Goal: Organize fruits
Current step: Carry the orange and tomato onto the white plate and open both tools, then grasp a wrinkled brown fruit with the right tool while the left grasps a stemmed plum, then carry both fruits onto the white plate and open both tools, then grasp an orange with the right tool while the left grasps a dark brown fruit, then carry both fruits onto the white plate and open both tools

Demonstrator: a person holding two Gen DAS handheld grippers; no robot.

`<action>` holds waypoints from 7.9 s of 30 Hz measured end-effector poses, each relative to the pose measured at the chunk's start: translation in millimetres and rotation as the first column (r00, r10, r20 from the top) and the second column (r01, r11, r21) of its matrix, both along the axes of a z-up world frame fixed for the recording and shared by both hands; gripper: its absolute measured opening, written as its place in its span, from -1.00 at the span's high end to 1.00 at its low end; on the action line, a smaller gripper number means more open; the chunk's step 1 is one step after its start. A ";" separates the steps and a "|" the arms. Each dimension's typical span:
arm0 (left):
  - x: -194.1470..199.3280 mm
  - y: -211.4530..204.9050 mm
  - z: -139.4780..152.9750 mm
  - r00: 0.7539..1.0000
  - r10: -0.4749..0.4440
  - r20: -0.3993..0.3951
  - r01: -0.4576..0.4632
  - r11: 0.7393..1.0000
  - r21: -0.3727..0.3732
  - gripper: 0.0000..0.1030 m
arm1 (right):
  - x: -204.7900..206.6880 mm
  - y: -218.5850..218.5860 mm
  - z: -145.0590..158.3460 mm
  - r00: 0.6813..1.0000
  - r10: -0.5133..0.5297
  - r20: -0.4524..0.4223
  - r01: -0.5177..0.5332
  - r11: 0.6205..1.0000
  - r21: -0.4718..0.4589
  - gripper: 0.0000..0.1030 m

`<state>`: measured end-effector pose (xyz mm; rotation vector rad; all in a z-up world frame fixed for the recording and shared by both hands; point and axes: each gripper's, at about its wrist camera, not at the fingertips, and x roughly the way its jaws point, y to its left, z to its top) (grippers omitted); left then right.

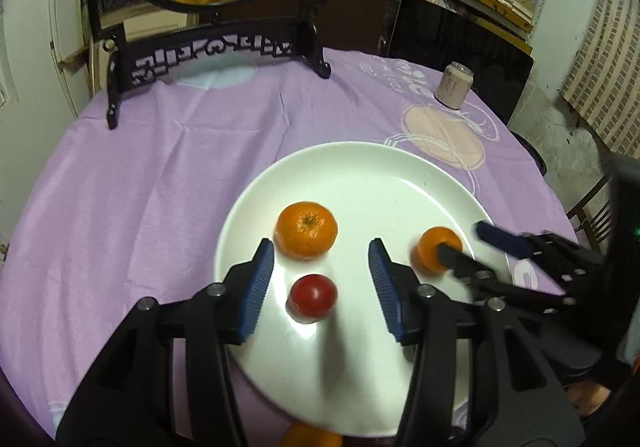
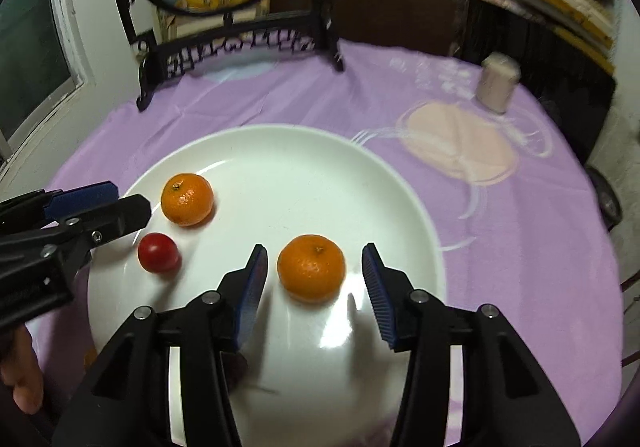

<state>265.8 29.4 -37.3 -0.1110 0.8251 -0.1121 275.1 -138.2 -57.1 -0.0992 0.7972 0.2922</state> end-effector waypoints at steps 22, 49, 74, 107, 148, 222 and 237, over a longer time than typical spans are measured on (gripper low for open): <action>-210.1 -18.6 -42.6 0.988 -0.148 -0.052 0.149 0.988 0.024 -0.28 | -218.3 -66.1 -11.6 1.000 0.002 -0.017 -0.001 0.998 0.067 -0.11; -240.7 -3.5 -33.9 0.990 -0.139 -0.036 0.141 0.990 0.030 -0.30 | -232.2 -3.6 -47.1 0.969 0.221 -0.110 -0.223 0.975 0.000 0.24; -204.0 -73.0 -65.0 0.956 -0.266 -0.120 0.275 0.959 0.062 0.45 | -241.3 -74.7 -42.2 0.993 0.051 -0.109 -0.042 0.995 0.088 0.24; -2.4 -23.0 31.9 0.999 -0.040 -0.009 0.040 0.999 0.017 0.44 | -16.6 4.2 42.5 0.998 0.066 -0.004 -0.065 0.998 0.026 0.24; -58.8 5.5 18.2 0.994 0.071 0.080 -0.069 0.997 -0.025 -0.03 | -13.5 -16.1 7.8 0.999 -0.017 0.038 0.017 1.000 -0.003 0.07; -199.8 -40.5 -21.7 0.982 -0.190 -0.018 0.189 0.981 -0.029 0.35 | -205.2 -64.7 -26.5 0.994 0.022 -0.105 -0.012 0.995 0.095 0.30; -66.8 -11.6 25.6 0.994 -0.111 0.012 0.111 0.994 0.020 0.35 | -102.7 -10.1 33.4 0.991 0.128 -0.041 -0.124 0.989 0.086 0.30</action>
